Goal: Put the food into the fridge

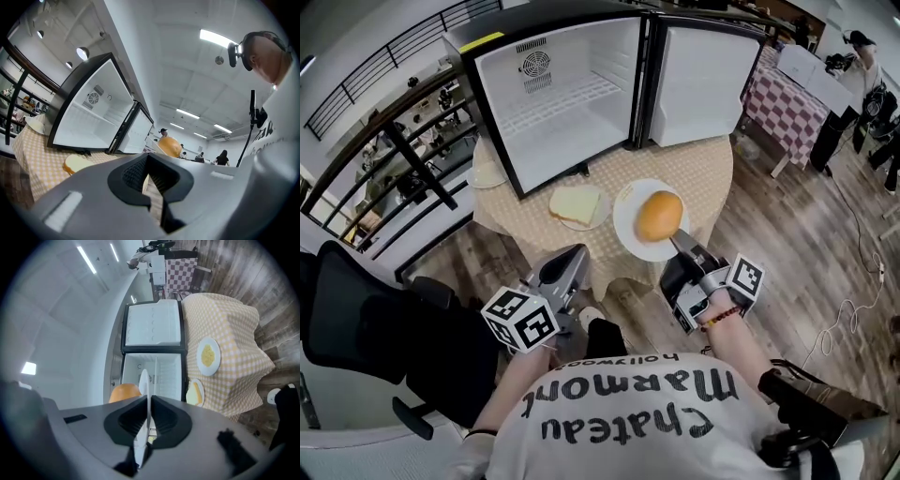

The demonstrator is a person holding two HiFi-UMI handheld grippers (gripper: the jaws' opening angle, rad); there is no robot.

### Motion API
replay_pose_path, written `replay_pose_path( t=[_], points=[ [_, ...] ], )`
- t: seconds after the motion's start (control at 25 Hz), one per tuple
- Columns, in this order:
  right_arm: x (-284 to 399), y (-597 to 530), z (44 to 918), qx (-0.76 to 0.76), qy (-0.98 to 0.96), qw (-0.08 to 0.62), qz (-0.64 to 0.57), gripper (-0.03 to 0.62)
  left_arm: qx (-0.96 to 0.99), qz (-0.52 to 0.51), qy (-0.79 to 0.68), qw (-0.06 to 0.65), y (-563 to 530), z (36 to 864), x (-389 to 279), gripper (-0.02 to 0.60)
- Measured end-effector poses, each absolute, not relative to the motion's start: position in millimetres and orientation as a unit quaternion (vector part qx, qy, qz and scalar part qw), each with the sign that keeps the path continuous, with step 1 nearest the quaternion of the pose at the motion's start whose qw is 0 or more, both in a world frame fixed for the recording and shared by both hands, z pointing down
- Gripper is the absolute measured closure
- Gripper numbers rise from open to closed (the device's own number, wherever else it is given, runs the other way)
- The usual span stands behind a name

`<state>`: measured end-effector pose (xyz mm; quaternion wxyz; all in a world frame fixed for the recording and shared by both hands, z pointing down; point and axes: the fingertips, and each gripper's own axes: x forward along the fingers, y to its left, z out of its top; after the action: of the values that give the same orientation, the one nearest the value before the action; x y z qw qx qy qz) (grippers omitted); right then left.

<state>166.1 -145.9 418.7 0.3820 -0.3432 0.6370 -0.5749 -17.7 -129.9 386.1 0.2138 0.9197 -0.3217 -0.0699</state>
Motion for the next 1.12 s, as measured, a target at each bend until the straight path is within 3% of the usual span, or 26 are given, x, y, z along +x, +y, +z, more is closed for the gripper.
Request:
replay_pose_path(
  t=[0.84,1.12],
  points=[
    [144.3,-337.8,436.7,-0.375,0.613,0.359,-0.595,0.563,0.935,-0.042,-0.296,0.189,-300.7,379.4,-25.3,0.577],
    [136.2,-396.2,454.8,-0.413,0.612,0.323,-0.593,0.563,0.944,-0.034,-0.279,0.171,-342.8,379.9,-28.5,0.577]
  ],
)
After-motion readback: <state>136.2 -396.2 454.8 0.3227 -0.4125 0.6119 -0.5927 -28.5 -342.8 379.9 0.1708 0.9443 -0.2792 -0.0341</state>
